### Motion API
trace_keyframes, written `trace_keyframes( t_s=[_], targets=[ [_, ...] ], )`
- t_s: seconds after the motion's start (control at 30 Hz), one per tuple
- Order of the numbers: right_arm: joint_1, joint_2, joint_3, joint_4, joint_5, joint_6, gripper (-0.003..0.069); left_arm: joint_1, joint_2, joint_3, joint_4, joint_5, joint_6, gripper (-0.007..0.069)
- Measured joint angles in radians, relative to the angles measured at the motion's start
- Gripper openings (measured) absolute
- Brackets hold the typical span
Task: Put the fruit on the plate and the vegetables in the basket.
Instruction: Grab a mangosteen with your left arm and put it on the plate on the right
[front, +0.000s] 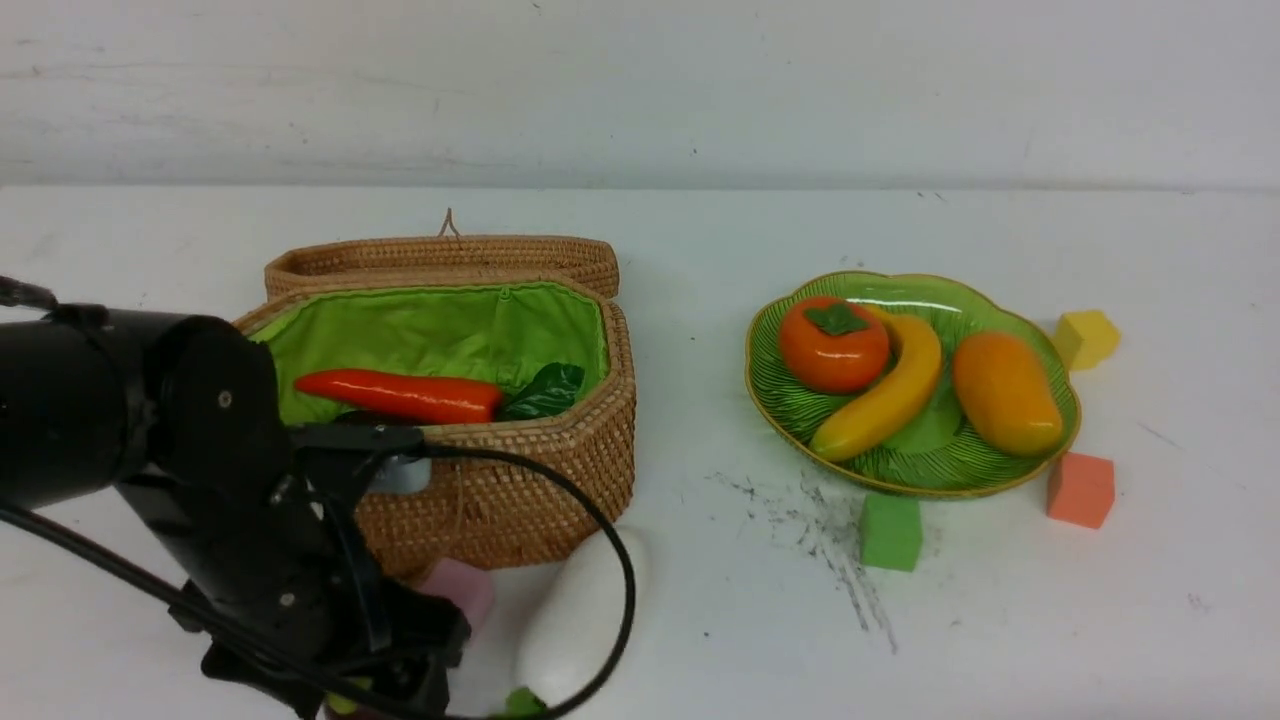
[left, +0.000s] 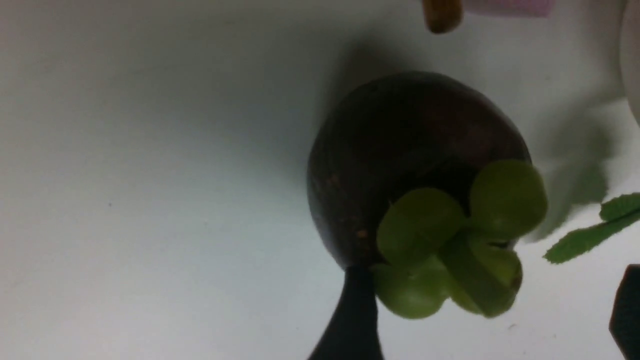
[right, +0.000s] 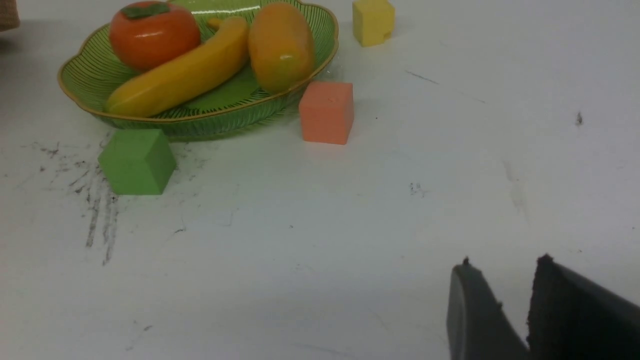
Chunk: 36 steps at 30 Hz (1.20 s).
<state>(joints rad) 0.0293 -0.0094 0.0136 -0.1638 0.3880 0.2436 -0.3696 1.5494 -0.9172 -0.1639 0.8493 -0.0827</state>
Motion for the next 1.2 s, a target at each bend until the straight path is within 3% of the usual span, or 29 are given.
trace_keyframes(
  t_s=[0.3,0.8,1.2],
  targets=[
    [0.000,0.000,0.000,0.000,0.000,0.000,0.0212,0.000,0.041,0.000,0.089,-0.103,-0.146,0.0584],
    [0.000,0.000,0.000,0.000,0.000,0.000,0.0232,0.000,0.106,-0.009,0.072,-0.093,-0.152,0.0552],
    [0.000,0.000,0.000,0.000,-0.001,0.000,0.0237,0.000,0.106,-0.010,0.047,0.035,-0.132,0.0549]
  ],
)
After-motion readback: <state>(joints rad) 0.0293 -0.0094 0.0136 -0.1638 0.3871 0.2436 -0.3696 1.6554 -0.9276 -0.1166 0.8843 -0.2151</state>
